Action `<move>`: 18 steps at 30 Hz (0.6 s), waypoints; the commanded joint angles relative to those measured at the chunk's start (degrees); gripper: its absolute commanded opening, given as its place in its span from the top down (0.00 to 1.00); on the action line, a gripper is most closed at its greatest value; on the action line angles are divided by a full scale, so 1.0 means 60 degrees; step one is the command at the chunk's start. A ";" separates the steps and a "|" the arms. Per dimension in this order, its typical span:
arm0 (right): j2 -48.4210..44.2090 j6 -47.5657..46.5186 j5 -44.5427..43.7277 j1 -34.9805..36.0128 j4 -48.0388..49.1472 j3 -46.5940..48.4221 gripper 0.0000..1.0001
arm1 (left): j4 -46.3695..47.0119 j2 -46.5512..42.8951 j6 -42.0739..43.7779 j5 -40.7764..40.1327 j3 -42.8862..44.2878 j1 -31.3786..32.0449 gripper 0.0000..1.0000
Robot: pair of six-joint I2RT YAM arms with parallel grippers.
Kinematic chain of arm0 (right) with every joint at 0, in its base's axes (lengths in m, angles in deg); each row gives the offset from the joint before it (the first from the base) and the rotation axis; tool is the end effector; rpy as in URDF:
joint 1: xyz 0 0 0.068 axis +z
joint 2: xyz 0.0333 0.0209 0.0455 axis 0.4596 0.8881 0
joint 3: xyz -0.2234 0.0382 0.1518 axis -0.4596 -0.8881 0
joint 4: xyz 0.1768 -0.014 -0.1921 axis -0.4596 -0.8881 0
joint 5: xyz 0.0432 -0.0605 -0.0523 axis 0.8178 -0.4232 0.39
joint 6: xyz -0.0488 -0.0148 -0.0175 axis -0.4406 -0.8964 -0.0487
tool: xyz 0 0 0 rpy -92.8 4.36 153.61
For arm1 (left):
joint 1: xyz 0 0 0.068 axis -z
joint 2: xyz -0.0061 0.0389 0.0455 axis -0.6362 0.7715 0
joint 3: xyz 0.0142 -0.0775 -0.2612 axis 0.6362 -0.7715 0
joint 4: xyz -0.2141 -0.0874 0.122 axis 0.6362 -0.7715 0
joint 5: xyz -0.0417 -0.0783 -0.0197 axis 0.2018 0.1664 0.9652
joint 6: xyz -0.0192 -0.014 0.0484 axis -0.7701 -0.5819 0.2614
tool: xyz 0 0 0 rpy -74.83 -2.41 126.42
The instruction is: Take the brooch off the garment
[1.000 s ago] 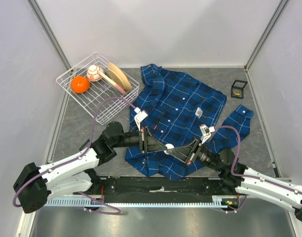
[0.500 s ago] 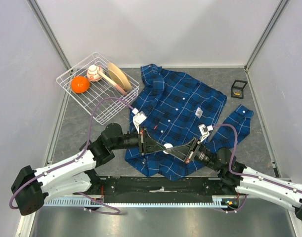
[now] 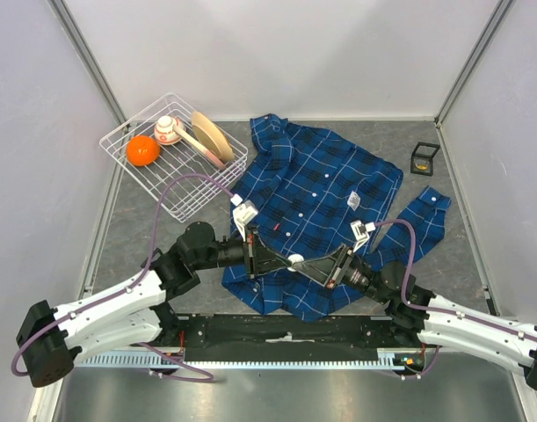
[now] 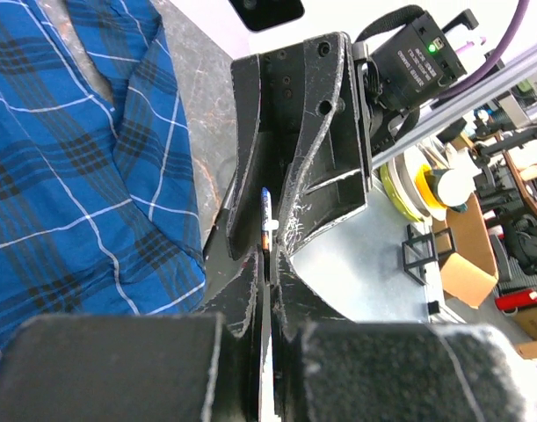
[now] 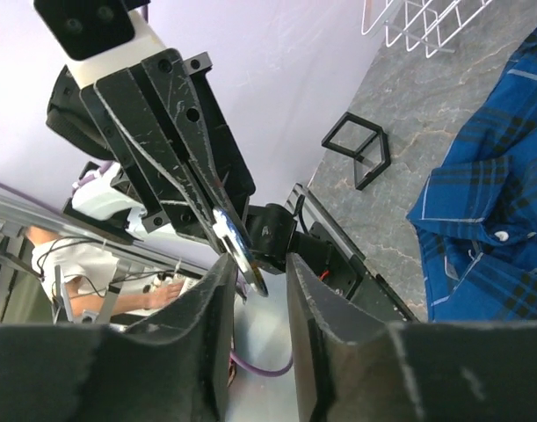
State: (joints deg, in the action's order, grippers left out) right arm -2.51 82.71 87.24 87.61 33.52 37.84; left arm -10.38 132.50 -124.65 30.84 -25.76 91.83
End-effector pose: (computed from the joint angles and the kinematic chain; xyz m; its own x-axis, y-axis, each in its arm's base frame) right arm 0.0769 0.1349 0.2282 -0.7573 0.4877 -0.4344 -0.4334 0.1222 0.8929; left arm 0.1140 -0.1755 0.2797 -0.6365 -0.0568 -0.7692 0.7548 0.1590 -0.6363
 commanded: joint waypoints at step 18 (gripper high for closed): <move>0.0217 -0.2877 -0.1519 -0.0168 -0.3448 0.2366 0.19 | -0.4158 -0.1485 0.0595 -0.2591 0.1009 -0.0120 0.98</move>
State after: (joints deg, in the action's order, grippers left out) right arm -7.47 67.43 83.42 86.71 17.53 43.20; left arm -27.98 127.28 -125.00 20.83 -23.27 91.32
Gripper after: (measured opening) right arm 0.809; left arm 0.040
